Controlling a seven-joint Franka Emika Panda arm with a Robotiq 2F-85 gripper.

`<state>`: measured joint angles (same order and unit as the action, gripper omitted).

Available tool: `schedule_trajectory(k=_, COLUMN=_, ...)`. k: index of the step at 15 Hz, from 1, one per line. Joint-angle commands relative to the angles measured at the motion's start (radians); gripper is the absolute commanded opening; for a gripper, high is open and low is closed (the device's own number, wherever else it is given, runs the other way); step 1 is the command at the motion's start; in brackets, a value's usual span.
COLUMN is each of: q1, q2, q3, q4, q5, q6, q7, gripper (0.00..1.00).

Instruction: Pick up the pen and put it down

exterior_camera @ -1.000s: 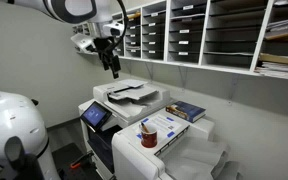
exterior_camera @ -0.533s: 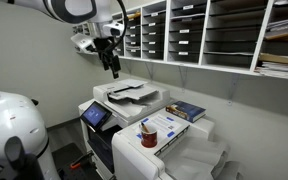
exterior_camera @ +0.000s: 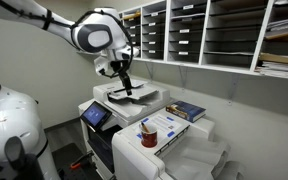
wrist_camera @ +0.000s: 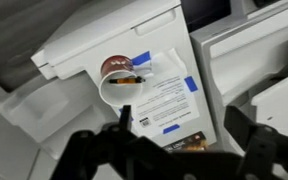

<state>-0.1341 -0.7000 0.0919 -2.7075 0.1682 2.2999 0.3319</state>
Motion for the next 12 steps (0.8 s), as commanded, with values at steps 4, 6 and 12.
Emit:
schedule_trajectory(k=4, q1=-0.147, q2=0.352, q3=0.036, q4=0.084, q5=-0.121, q6=0.143, q7=0.301, gripper=1.0)
schedule_trajectory(k=6, q1=-0.17, q2=0.418, q3=0.021, q4=0.117, q5=-0.159, q6=0.118, q7=0.401, gripper=1.0)
schedule_trajectory(k=12, q1=-0.136, q2=0.548, q3=-0.058, q4=0.173, q5=-0.1, q6=0.087, q7=0.622, gripper=1.0)
